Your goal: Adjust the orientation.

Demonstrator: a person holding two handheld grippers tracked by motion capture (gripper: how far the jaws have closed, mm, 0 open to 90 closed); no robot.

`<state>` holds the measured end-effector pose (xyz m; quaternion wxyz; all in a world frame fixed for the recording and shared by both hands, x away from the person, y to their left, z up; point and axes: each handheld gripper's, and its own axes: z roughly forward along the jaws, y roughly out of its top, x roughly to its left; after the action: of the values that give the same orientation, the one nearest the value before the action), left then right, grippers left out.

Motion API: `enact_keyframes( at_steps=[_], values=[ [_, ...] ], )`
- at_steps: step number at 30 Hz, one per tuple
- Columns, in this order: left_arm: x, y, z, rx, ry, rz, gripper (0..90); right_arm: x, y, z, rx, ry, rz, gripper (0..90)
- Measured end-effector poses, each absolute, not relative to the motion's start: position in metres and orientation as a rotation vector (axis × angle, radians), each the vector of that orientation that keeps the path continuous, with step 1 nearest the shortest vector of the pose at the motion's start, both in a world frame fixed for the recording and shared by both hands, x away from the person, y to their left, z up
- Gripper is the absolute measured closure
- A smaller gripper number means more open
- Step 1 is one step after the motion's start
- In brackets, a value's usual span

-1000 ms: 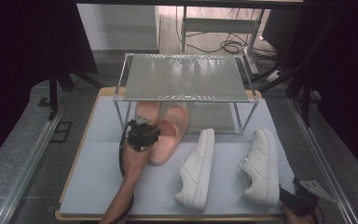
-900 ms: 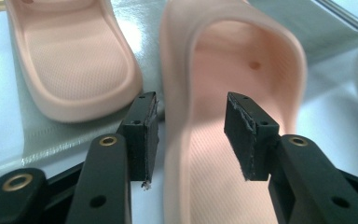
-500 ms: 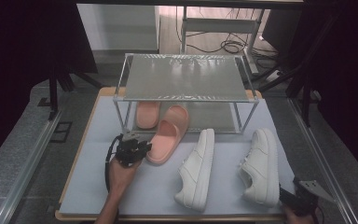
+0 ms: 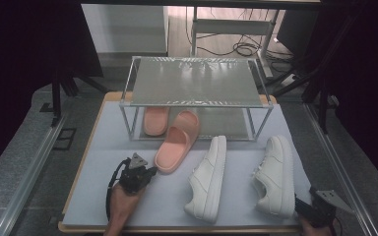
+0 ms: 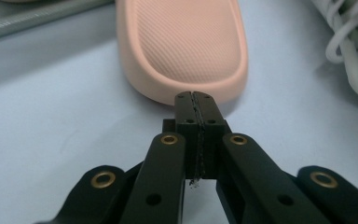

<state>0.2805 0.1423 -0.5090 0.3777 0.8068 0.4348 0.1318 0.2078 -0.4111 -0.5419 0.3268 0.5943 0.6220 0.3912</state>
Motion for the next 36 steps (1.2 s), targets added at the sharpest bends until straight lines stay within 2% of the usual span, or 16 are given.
enact_keyframes(
  at_steps=[13,36],
  values=[
    [0.291,0.122,-0.515,2.098,1.092,0.322,88.1,0.208,-0.411,-0.542,1.557,1.629,1.025,16.1],
    [0.316,0.091,-0.514,2.053,1.067,0.266,86.4,0.208,-0.411,-0.542,1.557,1.629,1.025,16.1]
  ],
)
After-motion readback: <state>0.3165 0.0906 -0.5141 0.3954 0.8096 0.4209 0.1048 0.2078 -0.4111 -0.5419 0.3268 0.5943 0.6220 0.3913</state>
